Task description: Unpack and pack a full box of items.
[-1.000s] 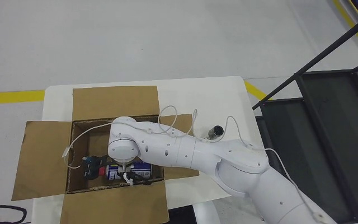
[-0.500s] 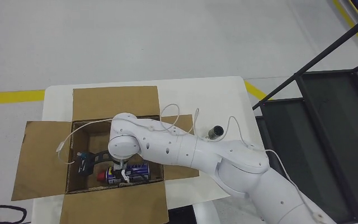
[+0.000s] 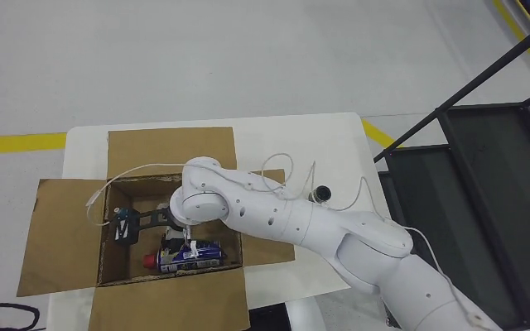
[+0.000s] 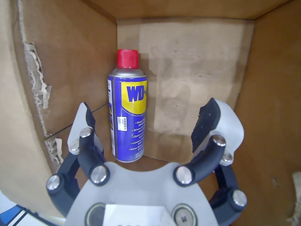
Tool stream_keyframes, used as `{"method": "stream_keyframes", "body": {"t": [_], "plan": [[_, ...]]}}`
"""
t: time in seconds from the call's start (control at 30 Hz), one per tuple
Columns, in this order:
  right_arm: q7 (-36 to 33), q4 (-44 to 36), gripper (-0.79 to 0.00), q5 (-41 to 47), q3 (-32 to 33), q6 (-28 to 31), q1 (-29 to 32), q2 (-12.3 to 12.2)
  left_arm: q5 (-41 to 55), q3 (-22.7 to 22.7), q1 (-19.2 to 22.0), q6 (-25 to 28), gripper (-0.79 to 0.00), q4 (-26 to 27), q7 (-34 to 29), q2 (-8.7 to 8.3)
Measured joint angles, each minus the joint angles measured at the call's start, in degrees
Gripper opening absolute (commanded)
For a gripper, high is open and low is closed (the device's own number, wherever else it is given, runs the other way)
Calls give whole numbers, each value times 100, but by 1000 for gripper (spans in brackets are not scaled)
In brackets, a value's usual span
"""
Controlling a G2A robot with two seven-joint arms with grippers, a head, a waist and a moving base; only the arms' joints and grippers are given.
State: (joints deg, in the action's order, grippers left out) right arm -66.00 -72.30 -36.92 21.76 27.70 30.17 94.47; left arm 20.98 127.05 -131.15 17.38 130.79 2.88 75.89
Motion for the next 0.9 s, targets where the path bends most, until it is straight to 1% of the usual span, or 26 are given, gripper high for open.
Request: {"method": "stream_keyframes", "body": {"t": [0.2,0.4,0.5,0.6,0.7,0.73,0.9], "plan": [[487,-1157,0,-1050,527,192,571,-452,0,0,0,0,0,0,0,0],[1132,-2368,0,-2373,1171,509,1464,-927,0,0,0,0,0,0,0,0],[1630,-2867,0,-3101,1500,679,1943,-1131,0,0,0,0,0,0,0,0],[2317,-3255,0,-3860,1819,641,2450,-1303,0,0,0,0,0,0,0,0],[3125,-3519,0,-4543,2121,538,2939,-1450,0,0,0,0,0,0,0,0],[3489,-3586,0,-4767,2232,511,3126,-1502,0,0,0,0,0,0,0,0],[4880,-3745,0,-5533,2582,337,3726,-1669,0,0,0,0,0,0,0,0]]}}
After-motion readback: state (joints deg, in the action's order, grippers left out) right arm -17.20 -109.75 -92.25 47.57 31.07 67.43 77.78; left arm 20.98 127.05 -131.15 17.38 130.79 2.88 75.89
